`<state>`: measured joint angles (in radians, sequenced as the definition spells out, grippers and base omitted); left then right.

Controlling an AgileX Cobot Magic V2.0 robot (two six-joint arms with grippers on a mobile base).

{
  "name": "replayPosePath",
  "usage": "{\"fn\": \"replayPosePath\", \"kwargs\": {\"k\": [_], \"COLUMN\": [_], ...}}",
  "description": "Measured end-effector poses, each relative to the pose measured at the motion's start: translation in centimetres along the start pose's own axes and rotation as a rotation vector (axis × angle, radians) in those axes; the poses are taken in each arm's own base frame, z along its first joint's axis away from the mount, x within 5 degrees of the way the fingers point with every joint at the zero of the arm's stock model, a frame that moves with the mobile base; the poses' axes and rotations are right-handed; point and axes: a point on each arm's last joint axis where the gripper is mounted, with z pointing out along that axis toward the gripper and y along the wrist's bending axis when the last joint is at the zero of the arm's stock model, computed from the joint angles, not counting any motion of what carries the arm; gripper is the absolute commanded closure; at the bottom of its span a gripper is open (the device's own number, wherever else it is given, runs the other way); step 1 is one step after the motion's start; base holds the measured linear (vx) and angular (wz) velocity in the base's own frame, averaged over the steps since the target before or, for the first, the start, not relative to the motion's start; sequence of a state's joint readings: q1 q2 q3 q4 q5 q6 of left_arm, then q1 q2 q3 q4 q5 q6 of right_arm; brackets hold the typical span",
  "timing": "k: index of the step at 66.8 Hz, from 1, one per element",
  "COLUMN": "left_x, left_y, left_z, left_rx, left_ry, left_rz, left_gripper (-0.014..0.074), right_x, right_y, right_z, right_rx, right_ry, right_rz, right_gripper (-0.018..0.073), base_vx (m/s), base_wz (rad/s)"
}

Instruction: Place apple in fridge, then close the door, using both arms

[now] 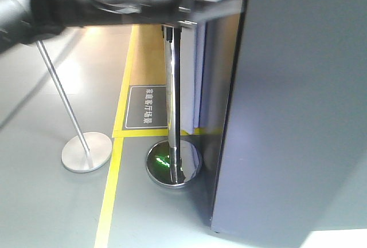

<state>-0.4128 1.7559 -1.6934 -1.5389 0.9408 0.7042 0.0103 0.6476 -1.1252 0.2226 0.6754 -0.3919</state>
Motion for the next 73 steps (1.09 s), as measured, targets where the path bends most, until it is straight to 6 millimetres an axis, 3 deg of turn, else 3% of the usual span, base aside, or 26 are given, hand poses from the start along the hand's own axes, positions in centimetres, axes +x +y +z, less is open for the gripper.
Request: {"fn": "replayPosePath", "kwargs": {"k": [9,31,42,58,66,73], "left_x": [-0.9,-2.4,-2.7,-2.8,-2.8,-2.8], "left_y": [0.9,2.5,2.8,3.0,3.0,3.0], "left_z": [-1.8,-5.2,-6.0,-6.5,-6.5,-6.5], "left_rx": [-0.005,-0.031,-0.036,-0.044,-0.045,-0.045], "left_ry": [0.005,-0.011,-0.014,-0.016,-0.016,-0.016], "left_rz": [0.002,0.002,0.002,0.004,0.004,0.004], "left_gripper": [0.0206,0.0206,0.0206,0.0206,0.0206,0.0206], "right_x": [-0.2,-1.3,-1.6,-2.1,-1.4,0.6], "right_y": [-1.3,-3.7,-5.9,-8.1,-9.3,-10.5], "right_z": [5.4,17.5,21.9,23.5,24.8,27.0], "right_rx": [0.055,0.11,0.148,0.175,0.211,0.235], "right_ry": [-0.033,-0.056,-0.031,0.01,0.005,0.052], "right_rz": [0.013,0.067,0.116,0.21,0.199,0.199], "right_gripper": [-0.0058,-0.0013,-0.0013,-0.0013,-0.0013,-0.0013], "base_vx": [0.0,0.0,0.0,0.0,0.0,0.0], "base_wz": [0.0,0.0,0.0,0.0,0.0,0.0]}}
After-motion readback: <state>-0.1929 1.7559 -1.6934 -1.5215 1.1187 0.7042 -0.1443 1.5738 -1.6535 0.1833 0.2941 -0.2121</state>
